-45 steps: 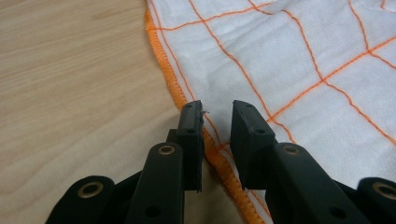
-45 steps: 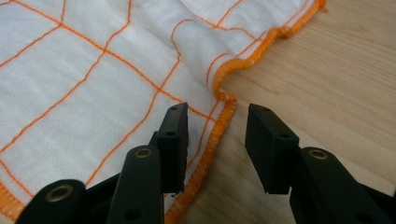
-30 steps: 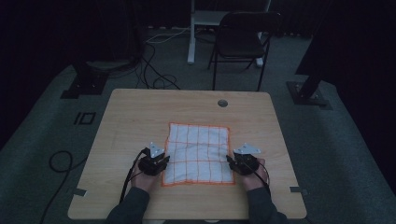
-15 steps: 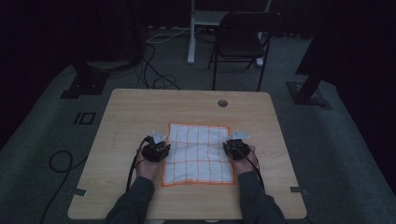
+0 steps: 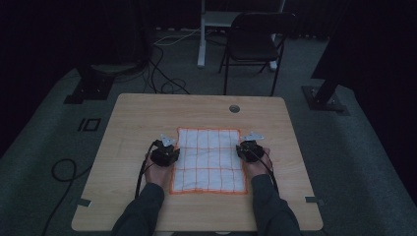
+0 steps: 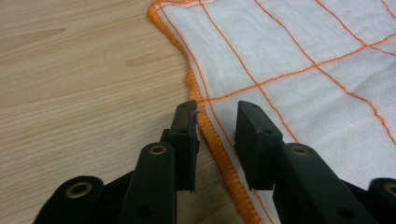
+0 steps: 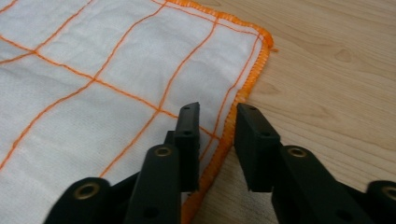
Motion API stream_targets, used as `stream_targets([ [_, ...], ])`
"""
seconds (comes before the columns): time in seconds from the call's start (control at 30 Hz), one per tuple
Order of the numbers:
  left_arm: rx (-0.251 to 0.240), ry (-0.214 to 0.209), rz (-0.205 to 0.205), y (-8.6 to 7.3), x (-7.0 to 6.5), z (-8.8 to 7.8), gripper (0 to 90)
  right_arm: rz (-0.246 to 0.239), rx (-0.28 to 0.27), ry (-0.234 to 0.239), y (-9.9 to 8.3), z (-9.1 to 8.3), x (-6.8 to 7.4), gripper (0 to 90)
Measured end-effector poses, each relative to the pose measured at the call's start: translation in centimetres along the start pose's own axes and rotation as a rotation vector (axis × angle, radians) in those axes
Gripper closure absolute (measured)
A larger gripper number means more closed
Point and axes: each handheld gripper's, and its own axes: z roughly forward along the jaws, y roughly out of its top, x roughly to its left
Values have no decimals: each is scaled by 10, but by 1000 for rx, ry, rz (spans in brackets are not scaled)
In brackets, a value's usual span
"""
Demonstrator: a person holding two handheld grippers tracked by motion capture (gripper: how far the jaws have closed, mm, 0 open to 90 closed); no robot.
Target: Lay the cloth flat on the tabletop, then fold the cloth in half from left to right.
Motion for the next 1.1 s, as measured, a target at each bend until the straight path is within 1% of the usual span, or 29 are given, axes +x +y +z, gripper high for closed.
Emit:
stream_targets([
  [0.1, -27, -8, 2, 0, 1, -4, 667, 5, -11, 6, -1, -5, 0, 633],
  [0.17, -36, -10, -1, 1, 2, -7, 660, 10, -25, 14, -1, -10, 1, 612],
  [0.27, -47, -13, 0, 3, 3, -12, 649, 11, -32, 31, -1, -16, 3, 589],
  [0.4, -63, -15, 0, 3, 4, -17, 639, 0, -47, 45, -2, -24, 6, 578],
  [0.47, -64, -16, -1, 4, 6, -19, 634, -6, -50, 49, -2, -27, 7, 574],
  [0.53, -66, -15, -12, 3, 7, -20, 629, -9, -55, 49, -3, -30, 7, 571],
  [0.63, -64, -20, -17, 2, 8, -21, 625, 0, -53, 53, -5, -33, 8, 564],
  [0.73, -65, -22, -30, 0, 9, -22, 620, 10, -53, 52, -11, -35, 7, 561],
  [0.83, -61, -25, -23, -1, 9, -22, 617, 16, -51, 51, -14, -36, 5, 558],
  [0.93, -64, -25, -27, -1, 9, -23, 615, 18, -51, 51, -15, -37, 5, 557],
  [1.1, -72, -33, -24, -2, 8, -26, 610, 11, -51, 58, -16, -38, 7, 553],
])
